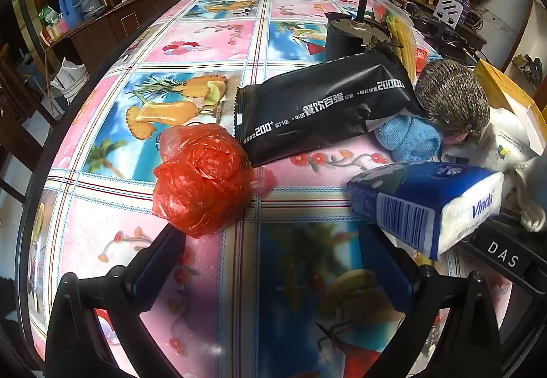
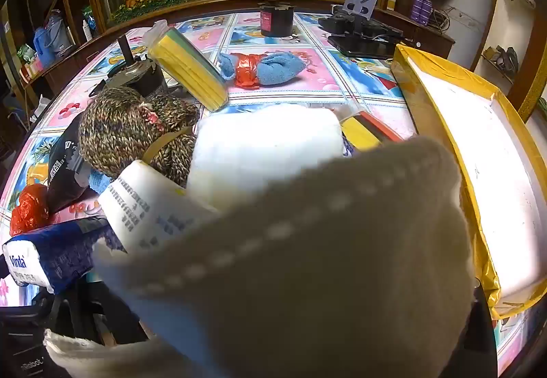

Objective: Organize soft objects
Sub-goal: 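Grasp the white cloth with the right tool while the left tool grasps the red bag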

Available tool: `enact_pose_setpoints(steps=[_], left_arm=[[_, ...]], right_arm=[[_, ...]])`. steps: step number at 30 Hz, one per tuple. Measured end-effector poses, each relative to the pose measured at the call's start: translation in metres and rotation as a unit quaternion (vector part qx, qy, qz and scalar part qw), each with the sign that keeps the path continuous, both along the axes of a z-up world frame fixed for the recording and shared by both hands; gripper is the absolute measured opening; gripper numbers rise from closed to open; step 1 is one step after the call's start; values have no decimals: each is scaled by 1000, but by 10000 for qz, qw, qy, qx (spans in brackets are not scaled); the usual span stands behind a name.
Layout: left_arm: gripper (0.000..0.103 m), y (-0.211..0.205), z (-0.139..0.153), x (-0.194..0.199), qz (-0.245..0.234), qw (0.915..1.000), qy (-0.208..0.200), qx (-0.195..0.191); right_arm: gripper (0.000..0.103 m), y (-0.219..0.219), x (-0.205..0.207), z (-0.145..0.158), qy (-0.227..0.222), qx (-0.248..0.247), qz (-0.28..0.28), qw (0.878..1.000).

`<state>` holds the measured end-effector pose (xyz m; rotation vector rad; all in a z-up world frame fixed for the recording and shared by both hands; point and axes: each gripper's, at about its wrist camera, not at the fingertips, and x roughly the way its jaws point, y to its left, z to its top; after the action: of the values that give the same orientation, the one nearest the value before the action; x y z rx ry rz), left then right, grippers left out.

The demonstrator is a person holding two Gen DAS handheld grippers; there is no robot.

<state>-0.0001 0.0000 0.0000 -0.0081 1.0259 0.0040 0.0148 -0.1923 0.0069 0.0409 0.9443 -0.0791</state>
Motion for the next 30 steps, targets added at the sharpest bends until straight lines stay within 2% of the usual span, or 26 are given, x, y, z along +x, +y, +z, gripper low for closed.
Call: enact_pose_setpoints(steps=[18, 20, 22, 26, 28, 30], left_arm=[[103, 1, 1, -3, 34, 10000, -37, 11], [103, 0, 1, -2, 37, 10000, -38, 13], [103, 0, 1, -2, 30, 10000, -45, 18], [103, -1, 1, -2, 36, 10000, -41, 11], [103, -1, 1, -2, 38, 10000, -35, 11], [103, -1, 1, -2, 38, 10000, -40, 12]], right_arm=[[102, 0, -2, 2, 10, -19, -62, 10000], [102, 1, 1, 2, 95, -21, 137, 9999], [103, -4, 0, 5, 261, 21, 623, 9977], [103, -12, -9, 6, 647, 129, 1003, 9928], [103, -13, -23, 10, 575, 275, 1373, 9885], [103, -13, -38, 14, 454, 120, 1573, 9864]])
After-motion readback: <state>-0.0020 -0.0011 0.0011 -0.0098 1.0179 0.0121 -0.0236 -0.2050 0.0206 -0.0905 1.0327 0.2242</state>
